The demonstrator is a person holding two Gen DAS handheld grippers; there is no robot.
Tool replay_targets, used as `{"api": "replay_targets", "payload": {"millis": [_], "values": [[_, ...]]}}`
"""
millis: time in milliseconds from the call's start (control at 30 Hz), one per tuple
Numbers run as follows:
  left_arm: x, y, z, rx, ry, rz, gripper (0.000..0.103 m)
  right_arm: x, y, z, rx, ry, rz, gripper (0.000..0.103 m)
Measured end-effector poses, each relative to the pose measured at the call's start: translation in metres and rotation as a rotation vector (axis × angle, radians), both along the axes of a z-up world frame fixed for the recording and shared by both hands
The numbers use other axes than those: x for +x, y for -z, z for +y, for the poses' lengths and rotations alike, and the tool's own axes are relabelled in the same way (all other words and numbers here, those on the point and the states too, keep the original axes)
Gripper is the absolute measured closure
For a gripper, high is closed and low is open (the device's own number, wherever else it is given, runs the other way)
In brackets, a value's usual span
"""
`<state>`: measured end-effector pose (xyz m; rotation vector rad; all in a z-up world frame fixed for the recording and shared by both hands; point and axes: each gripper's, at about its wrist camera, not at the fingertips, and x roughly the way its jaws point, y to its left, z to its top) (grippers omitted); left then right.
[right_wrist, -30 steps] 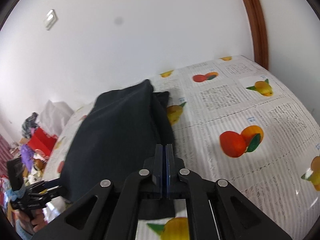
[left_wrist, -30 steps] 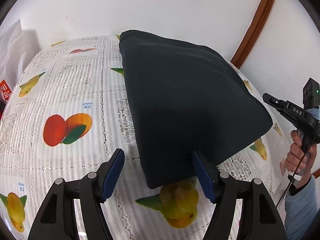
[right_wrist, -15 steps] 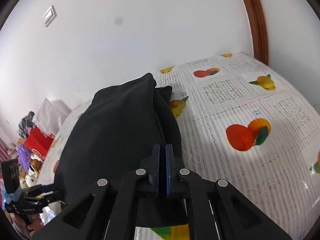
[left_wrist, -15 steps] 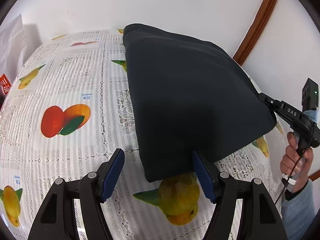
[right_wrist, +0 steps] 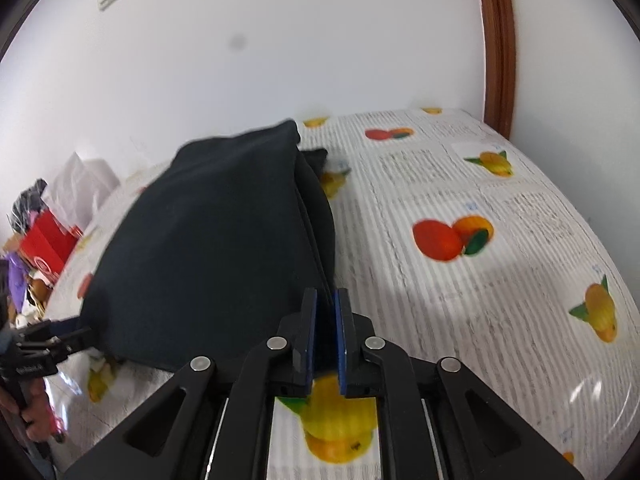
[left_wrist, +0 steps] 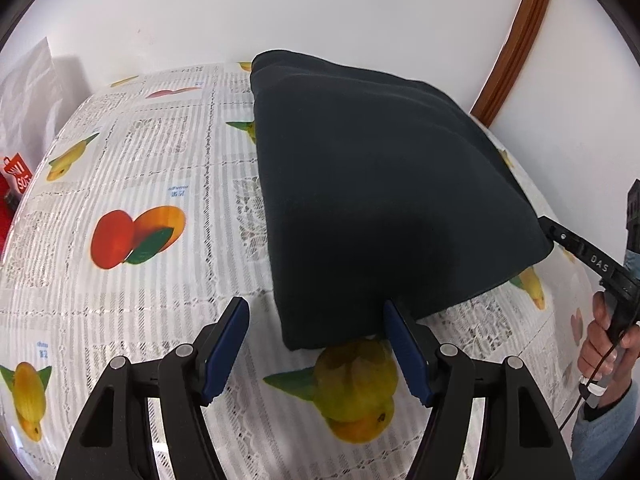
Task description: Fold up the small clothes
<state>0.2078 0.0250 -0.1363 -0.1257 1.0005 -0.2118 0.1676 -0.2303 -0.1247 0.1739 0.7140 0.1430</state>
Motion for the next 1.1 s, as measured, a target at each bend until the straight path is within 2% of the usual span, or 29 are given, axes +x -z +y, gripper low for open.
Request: {"api": "replay_targets", "payload": {"millis": [233,467,600,667,767,867,1100], "values": [[-0.016,0.001,0.009,0.042,-0.005,0.002,0.036,-0.022,-0.002,-0.005,-0.028,0.006,0.013,0.084],[-0.020,0.012,0.021,0.059,-0.011,0.021,0.036,-0.035,0.018,-0.003,-0.027,-0.091,0.070,0.079],[-0.013,0.012,0.016,0.075,-0.009,0.004,0.037,-0.023,0.028,0.005,0.003,-0.107,0.081,0.079],[-0.008,0.012,0.013,0.088,-0.005,-0.006,0.044,-0.014,0.032,0.009,0.006,-0.107,0.097,0.079],[0.000,0.011,0.013,0.096,-0.006,-0.017,0.048,-0.005,0.033,0.013,0.012,-0.107,0.097,0.085],[0.014,0.012,0.014,0.088,-0.004,-0.013,0.048,0.003,0.032,0.018,-0.033,-0.110,0.079,0.085],[0.035,0.013,0.024,0.086,-0.043,-0.005,0.047,0.031,0.031,0.024,-0.009,-0.105,0.082,0.085]]}}
